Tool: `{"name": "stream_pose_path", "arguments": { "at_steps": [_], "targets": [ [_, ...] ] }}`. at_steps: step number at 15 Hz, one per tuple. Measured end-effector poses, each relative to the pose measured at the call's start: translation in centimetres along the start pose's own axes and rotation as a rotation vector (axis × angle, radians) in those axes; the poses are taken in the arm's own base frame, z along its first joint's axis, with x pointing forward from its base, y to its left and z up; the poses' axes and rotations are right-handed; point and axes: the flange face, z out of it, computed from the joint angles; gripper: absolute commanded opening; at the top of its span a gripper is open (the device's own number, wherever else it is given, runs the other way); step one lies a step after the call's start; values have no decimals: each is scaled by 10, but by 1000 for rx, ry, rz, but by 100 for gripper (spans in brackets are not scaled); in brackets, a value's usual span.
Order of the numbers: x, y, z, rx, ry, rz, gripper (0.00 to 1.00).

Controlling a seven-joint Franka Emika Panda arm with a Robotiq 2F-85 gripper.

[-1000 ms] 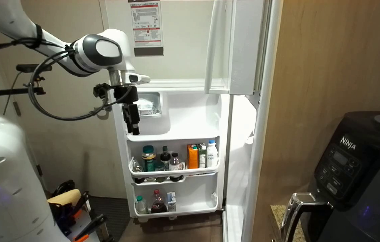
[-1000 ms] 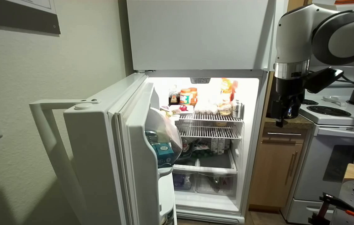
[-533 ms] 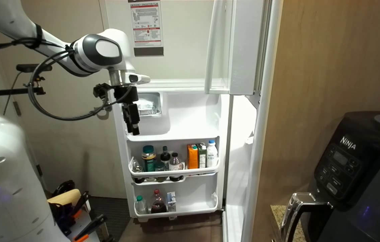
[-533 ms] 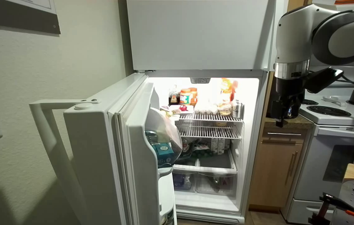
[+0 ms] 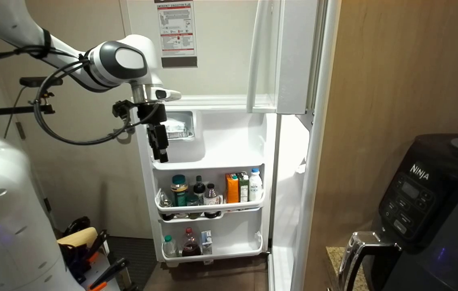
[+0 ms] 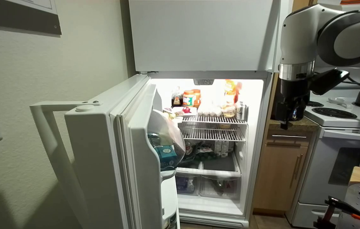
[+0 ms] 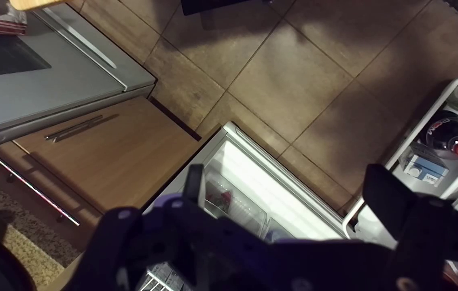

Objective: Close the bottom fridge door

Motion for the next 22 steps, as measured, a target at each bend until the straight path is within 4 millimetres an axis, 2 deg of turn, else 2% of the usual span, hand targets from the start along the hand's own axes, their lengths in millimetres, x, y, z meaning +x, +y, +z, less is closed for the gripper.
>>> {"name": "stream_pose_path", "arguments": {
  "at_steps": [9, 12, 15, 22],
  "targets": [
    [0, 0, -1, 3, 0, -2, 100],
    [-2, -6, -6, 7, 11, -21, 100],
    [-6, -21, -23, 18, 49, -60, 100],
    [-18, -78, -87, 54, 176, -192, 100]
  ]
}}
